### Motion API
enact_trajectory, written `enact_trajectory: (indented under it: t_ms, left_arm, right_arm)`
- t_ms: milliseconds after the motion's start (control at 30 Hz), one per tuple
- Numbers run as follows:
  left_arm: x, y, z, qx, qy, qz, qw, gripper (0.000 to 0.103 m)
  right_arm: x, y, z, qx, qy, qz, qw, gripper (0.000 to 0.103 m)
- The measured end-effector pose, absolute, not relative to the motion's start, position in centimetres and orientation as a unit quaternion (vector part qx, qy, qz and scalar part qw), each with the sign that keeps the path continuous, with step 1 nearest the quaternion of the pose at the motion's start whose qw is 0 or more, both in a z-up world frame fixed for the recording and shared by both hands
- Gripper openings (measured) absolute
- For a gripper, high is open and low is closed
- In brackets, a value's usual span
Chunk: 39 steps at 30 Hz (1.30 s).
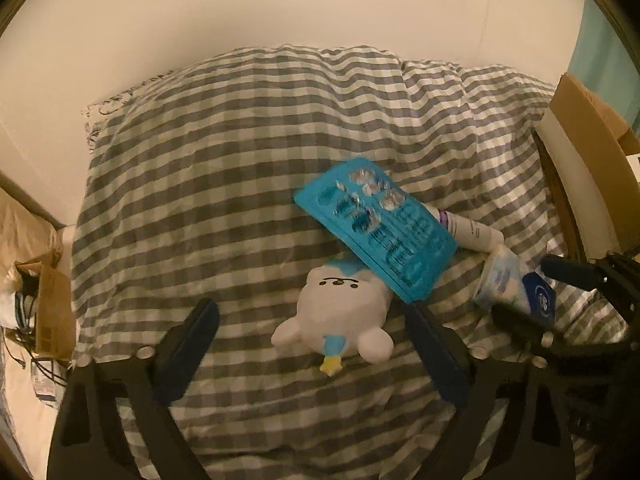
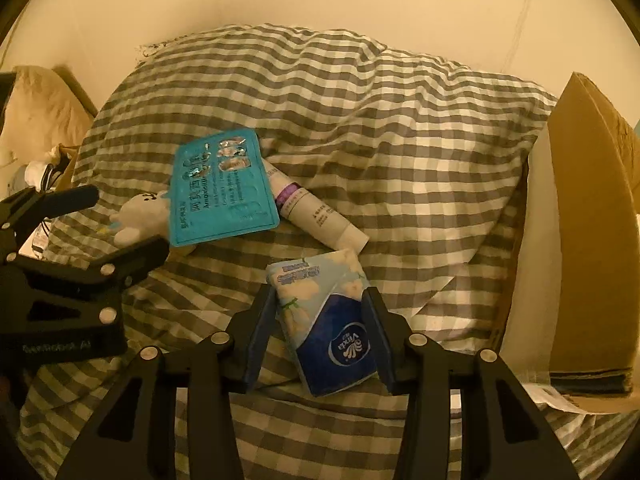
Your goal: Organize objects
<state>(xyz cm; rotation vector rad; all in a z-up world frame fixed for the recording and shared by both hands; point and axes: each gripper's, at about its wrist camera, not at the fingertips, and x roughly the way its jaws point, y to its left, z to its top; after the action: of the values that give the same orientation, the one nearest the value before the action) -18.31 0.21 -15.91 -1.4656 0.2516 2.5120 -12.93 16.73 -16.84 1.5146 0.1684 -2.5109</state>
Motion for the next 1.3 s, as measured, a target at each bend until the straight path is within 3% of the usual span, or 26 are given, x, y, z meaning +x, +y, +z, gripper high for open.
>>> enact_trajectory:
  t_ms: [33, 67, 133, 333, 433, 700, 1100, 1300]
  left_arm:
    - [-18.4, 0.2, -16.1, -0.502, 0.083, 0.853, 0.113, 0.079]
    - [-18.6, 0.3, -16.3, -0.508, 0.080, 0.850, 0.117, 0.068]
    - [-18.7, 0.3, -16.5, -0.512, 0.076, 0.846, 0.128, 0.055]
    - [-17.8, 0.7, -15.9, -0.500, 0.091, 0.851, 0.130, 0.055]
    - [-17.0, 0.6, -15.4, -0.499, 0.090, 0.853, 0.126, 0.055]
    - [-14.1, -0.4, -11.6, -0.496, 0.066, 0.859, 0.107, 0.055]
    - [-7.8, 1.1, 0.8, -0.415, 0.117, 0.898, 0.091, 0.055]
    - [-5.7, 2.9, 6.1, -0.388, 0.087, 0.912, 0.104, 0.055]
  right_arm:
    - [-13.2, 16.8, -17.1, 0.516, 0.060, -0.849, 0.096, 0.067]
    - [-13.3, 16.9, -17.3, 0.520, 0.061, -0.847, 0.091, 0.072]
    - [-13.4, 17.2, -17.7, 0.524, 0.053, -0.846, 0.089, 0.074]
    - [-13.9, 17.3, -19.2, 0.540, 0.046, -0.835, 0.095, 0.073]
    - [-13.7, 17.1, -19.2, 0.536, 0.051, -0.837, 0.097, 0.067]
    - [-12.4, 17.0, -16.9, 0.517, 0.061, -0.849, 0.094, 0.065]
    - [-6.8, 18.7, -5.1, 0.462, 0.080, -0.878, 0.093, 0.065]
    - [-3.4, 21.2, 2.4, 0.413, 0.101, -0.902, 0.071, 0.065]
